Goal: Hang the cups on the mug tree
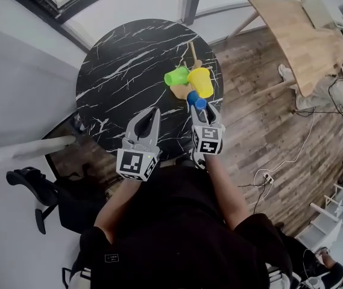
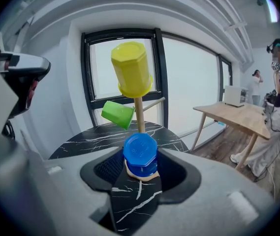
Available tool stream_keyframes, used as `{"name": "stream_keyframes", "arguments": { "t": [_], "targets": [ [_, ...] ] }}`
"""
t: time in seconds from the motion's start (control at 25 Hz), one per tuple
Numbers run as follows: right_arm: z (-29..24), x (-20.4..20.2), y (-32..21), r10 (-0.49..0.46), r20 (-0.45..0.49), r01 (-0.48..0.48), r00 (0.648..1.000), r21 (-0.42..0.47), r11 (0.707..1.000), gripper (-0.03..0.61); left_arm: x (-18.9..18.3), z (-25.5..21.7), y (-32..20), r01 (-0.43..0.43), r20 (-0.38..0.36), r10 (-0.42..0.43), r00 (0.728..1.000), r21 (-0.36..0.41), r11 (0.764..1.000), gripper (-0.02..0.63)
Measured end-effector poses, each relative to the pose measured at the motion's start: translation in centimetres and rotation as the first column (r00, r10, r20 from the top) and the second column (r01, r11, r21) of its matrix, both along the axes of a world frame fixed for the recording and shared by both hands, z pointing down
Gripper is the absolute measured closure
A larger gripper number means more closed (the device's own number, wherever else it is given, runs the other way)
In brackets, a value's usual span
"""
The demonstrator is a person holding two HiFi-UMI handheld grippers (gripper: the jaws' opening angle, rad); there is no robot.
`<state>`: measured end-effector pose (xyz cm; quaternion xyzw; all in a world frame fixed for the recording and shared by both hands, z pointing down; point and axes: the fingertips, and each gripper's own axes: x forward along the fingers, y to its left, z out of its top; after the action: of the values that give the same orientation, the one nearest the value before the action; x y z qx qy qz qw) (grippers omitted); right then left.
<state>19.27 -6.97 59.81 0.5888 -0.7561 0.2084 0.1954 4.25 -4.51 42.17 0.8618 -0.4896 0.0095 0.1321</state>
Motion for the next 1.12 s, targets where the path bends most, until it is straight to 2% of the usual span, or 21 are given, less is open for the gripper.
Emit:
{"name": "stream_keyframes", "arguments": {
  "t": [0.44,1.12],
  "targets": [
    [2.6,-0.7,-2.3,-0.01,-0.029,0.008,1.0,-0.059,0.998,0.368,-0.8,0.5,-0.7,0.009,-0.003,-0.009,1.0,-0.018,1.0,0.62],
    [5.8,-0.9,-2.7,0.017,-0.054,-0.024,0.998,-0.119,0.993,0.368,-2.8,1.6,-0.3,0.029,0.004,-0.029,1.0,-0.044,0.999,0.62]
  ]
}}
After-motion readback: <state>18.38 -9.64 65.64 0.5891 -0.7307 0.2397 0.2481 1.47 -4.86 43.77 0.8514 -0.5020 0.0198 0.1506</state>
